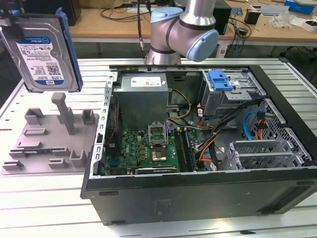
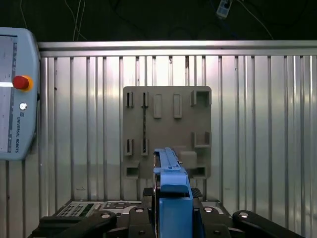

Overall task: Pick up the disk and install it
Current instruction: 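Pick up the disk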

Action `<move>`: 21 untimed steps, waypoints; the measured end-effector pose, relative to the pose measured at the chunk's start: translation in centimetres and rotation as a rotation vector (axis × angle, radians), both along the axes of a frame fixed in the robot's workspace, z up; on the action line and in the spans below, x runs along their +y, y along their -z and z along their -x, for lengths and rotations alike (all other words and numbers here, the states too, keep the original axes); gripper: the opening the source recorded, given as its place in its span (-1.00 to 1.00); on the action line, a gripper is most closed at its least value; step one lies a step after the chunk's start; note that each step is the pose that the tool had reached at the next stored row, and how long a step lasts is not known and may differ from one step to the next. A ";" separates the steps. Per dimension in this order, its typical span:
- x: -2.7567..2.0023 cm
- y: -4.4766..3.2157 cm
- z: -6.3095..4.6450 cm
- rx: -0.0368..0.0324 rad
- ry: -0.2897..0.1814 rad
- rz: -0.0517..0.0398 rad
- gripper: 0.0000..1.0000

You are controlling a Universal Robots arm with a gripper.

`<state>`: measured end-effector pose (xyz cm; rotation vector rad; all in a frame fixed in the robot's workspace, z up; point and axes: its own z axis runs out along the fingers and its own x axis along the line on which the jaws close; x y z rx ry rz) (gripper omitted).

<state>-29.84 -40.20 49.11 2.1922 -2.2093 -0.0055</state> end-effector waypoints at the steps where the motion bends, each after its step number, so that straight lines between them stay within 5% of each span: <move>1: -0.23 -0.06 -0.4 0.0010 0.000 0.0000 -0.27; 21: -5.59 -0.72 -8.6 0.0285 0.000 0.0001 -0.27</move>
